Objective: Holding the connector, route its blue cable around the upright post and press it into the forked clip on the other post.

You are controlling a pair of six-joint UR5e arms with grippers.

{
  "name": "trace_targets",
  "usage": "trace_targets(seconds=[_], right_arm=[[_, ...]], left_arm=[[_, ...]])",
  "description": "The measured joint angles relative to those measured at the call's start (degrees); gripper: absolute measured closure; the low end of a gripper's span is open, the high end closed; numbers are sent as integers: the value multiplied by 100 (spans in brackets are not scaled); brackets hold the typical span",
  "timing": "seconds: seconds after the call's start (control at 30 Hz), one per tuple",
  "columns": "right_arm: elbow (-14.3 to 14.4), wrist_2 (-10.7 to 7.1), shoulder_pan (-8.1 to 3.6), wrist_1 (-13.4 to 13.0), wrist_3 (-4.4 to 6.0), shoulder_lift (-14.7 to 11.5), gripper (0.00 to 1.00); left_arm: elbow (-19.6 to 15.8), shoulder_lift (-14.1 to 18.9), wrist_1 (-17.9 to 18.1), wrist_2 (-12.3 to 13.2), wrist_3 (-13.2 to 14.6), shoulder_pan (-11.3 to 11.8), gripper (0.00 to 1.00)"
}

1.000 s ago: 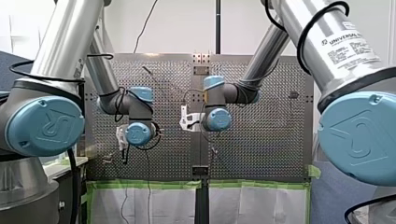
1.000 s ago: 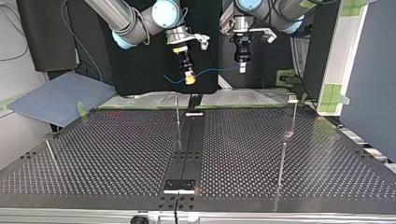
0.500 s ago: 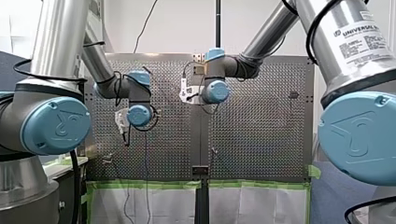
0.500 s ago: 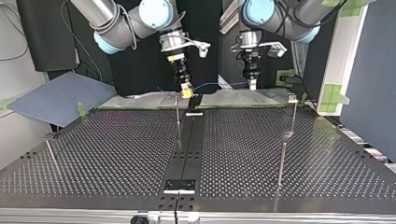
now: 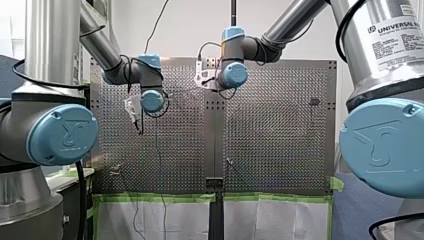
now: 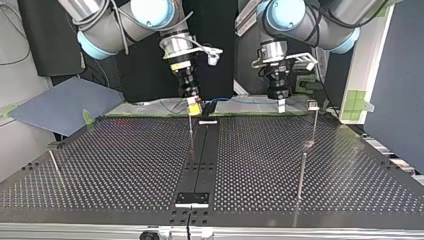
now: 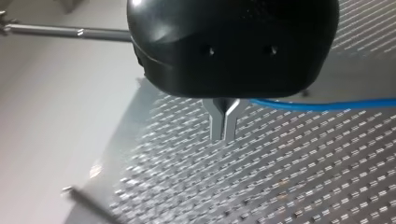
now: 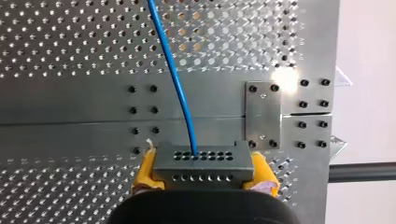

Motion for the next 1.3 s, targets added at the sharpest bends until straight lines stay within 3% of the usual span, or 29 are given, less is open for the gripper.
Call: trace_targets(seconds=[0.2,0.6,0.77,1.07,1.3], right_arm=[[-222,-80,-33,189,8,-2,100],[-796,-327,-70,495,13,4,100],[-1030,-436,-84,575,29,16,100],[-1498,-473,-140,973,44,72,100],[-1849,-510,-163,1298,18,287,100]], left_arm=[[132,298,-298,-243,-105,85,96],[656,873,-872,-229,-141,318,96],[899,1078,-1116,-126,-149,427,93],[1344,983,-1562,124,-268,673,93],[1690,970,-1908,461,-515,1000,93]])
